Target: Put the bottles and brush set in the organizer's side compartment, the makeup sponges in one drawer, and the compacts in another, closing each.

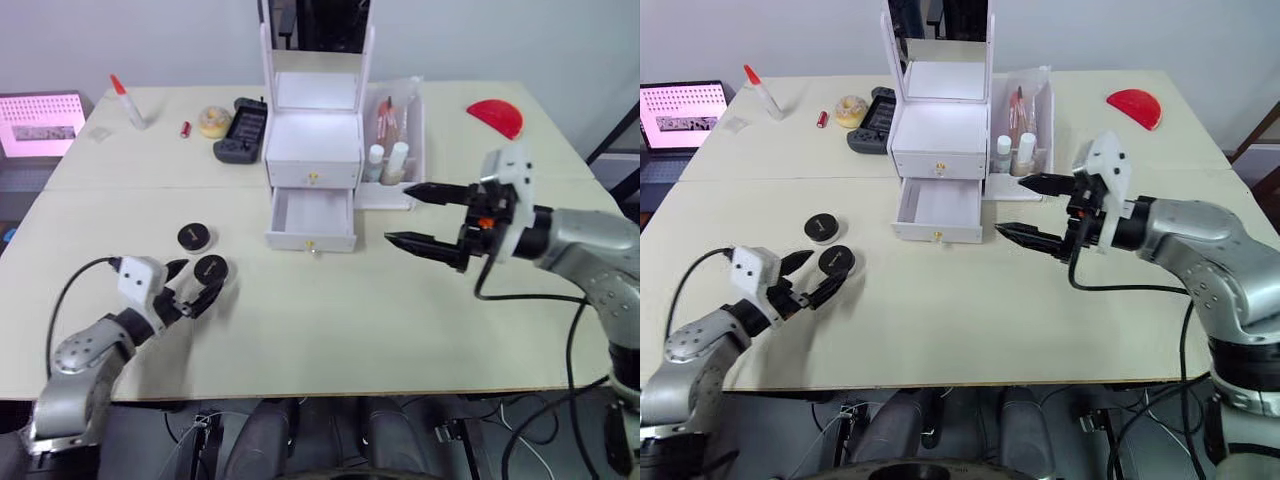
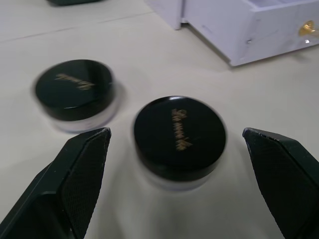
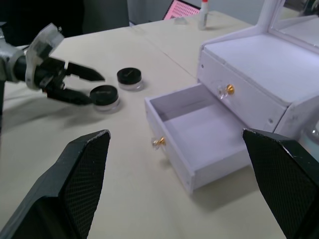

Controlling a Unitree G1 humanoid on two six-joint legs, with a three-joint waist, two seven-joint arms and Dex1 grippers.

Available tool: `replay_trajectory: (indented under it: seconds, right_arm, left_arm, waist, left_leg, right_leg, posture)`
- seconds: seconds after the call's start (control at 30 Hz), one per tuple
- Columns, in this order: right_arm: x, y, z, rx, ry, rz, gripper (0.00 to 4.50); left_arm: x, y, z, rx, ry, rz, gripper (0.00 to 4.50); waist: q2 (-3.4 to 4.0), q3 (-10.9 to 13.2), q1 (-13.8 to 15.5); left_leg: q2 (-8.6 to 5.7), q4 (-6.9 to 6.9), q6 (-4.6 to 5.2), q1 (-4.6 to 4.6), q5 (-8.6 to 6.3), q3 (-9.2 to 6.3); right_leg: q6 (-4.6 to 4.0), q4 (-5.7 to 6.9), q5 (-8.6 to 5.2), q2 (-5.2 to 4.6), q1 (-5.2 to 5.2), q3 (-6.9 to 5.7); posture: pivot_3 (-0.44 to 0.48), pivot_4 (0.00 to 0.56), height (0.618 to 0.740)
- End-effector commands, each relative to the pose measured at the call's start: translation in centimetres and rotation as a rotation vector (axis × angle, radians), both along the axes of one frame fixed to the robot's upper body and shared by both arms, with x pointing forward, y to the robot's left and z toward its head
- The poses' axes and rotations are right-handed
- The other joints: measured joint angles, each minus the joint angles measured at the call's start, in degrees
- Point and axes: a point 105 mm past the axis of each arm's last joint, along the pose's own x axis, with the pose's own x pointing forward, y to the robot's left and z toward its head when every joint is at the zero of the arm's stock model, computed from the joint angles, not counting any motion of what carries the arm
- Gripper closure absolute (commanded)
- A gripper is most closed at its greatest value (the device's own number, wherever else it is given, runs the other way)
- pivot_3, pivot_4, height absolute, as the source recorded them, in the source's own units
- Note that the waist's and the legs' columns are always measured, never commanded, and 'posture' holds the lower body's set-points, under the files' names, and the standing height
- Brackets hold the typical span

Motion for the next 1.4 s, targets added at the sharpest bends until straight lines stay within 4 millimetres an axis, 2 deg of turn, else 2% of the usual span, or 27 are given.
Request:
replay_trajectory:
  seconds: [0.03,0.13,0.4,0.5,0.57,0.6,0.8,0.9,1.03,1.13,1.2,1.27,1.4]
  right_arm:
    - [0.4,0.4,1.2,0.001,-0.061,0.009,0.0]
    - [0.7,0.7,1.4,-0.002,-0.067,0.013,0.0]
    - [1.1,0.8,1.4,-0.012,-0.069,0.008,0.0]
    - [1.1,0.8,1.3,-0.012,-0.065,0.007,0.0]
    - [1.1,0.8,1.1,-0.011,-0.062,0.007,0.0]
    - [1.1,0.8,1.1,-0.011,-0.06,0.007,0.0]
    - [1.2,0.9,0.9,-0.008,-0.057,0.009,0.0]
    - [1.2,0.9,0.8,-0.009,-0.057,0.004,0.0]
    - [1.2,1.0,0.7,-0.004,-0.057,-0.003,0.0]
    - [1.0,1.2,0.5,0.0,-0.058,-0.006,0.0]
    - [0.9,1.3,0.3,0.004,-0.058,-0.012,0.0]
    - [0.9,1.4,0.2,0.01,-0.059,-0.021,0.0]
    - [0.7,1.5,0.2,0.016,-0.066,-0.032,0.0]
  left_arm:
    - [1.0,0.1,0.2,0.017,-0.036,0.017,0.02]
    - [1.6,0.0,-0.1,0.019,-0.037,0.024,0.02]
    - [1.5,-0.5,-0.7,-0.003,-0.008,0.008,0.02]
    - [1.5,-0.5,-0.5,-0.006,-0.014,0.009,0.72]
    - [1.6,-0.4,-0.3,-0.009,-0.021,0.011,1.64]
    - [1.6,-0.5,-0.2,-0.009,-0.022,0.011,1.82]
    - [1.6,-0.5,0.4,-0.004,-0.029,0.0,1.79]
    - [1.5,-0.9,2.0,-0.013,-0.053,-0.042,1.79]
    - [2.3,-2.1,5.8,-0.043,-0.119,-0.126,1.79]
    - [3.5,-3.9,9.0,-0.07,-0.18,-0.218,1.79]
    - [4.4,-5.7,10.5,-0.099,-0.197,-0.304,1.79]
    - [5.5,-7.2,10.8,-0.106,-0.194,-0.366,1.79]
    - [7.4,-8.9,9.6,-0.078,-0.152,-0.446,1.79]
  waist:
    - [0.0,0.0,0.0]
    - [0.01,0.0,-0.1]
    - [0.01,0.0,-0.1]
    - [0.01,0.0,-0.1]
    - [0.01,0.0,-0.1]
    - [0.01,0.0,-0.1]
    - [0.01,0.0,-0.1]
    - [0.01,0.0,-0.1]
    - [0.0,0.0,0.1]
    - [0.0,0.0,0.1]
    - [0.0,0.0,0.0]
    - [0.0,0.0,-0.1]
    - [0.0,0.0,-0.6]
  left_leg:
    - [0.01,0.0,0.0,0.0,0.0,-0.01]
    - [0.01,0.0,0.0,0.0,0.0,0.0]
    - [0.0,0.01,0.0,0.01,0.0,0.0]
    - [0.0,0.0,0.0,0.01,0.0,0.0]
    - [0.0,0.0,0.0,0.0,0.0,0.0]
    - [0.0,0.0,0.0,0.01,0.0,0.0]
    - [0.0,0.0,0.0,0.01,0.0,0.0]
    - [0.0,0.0,0.0,0.01,0.01,0.0]
    - [0.0,0.02,0.0,0.0,0.01,-0.03]
    - [-0.03,0.04,-0.02,0.0,0.02,-0.05]
    - [-0.03,0.05,-0.03,0.0,0.03,-0.06]
    - [-0.05,0.05,-0.02,0.01,0.04,-0.06]
    - [-0.05,0.01,-0.01,0.06,0.05,-0.01]
  right_leg:
    - [0.0,0.04,0.0,0.01,-0.02,0.0]
    - [0.0,0.06,0.0,0.03,-0.03,0.0]
    - [0.01,0.08,0.01,0.03,-0.04,0.01]
    - [0.02,0.08,0.01,0.03,-0.04,0.01]
    - [0.02,0.08,0.02,0.03,-0.04,0.01]
    - [0.03,0.08,0.02,0.03,-0.04,0.01]
    - [0.03,0.09,0.02,0.03,-0.04,0.01]
    - [0.03,0.09,0.02,0.03,-0.04,0.01]
    - [0.03,0.12,0.02,0.04,-0.04,-0.02]
    - [0.07,0.14,0.04,0.04,-0.02,-0.05]
    - [0.19,0.13,0.11,0.05,-0.01,-0.07]
    - [0.22,0.15,0.12,0.06,0.0,-0.08]
    - [0.24,0.18,0.13,0.11,0.01,-0.05]
  posture:
    - [0.0,0.15,0.738]
    - [0.0,0.15,0.738]
    - [0.0,0.15,0.738]
    - [0.0,0.15,0.738]
    - [0.0,0.15,0.738]
    - [0.0,0.15,0.738]
    - [0.0,0.15,0.738]
    - [0.0,0.15,0.738]
    - [0.0,0.15,0.738]
    - [0.0,0.15,0.738]
    - [0.0,0.15,0.738]
    - [0.0,0.15,0.738]
    - [0.0,0.15,0.738]
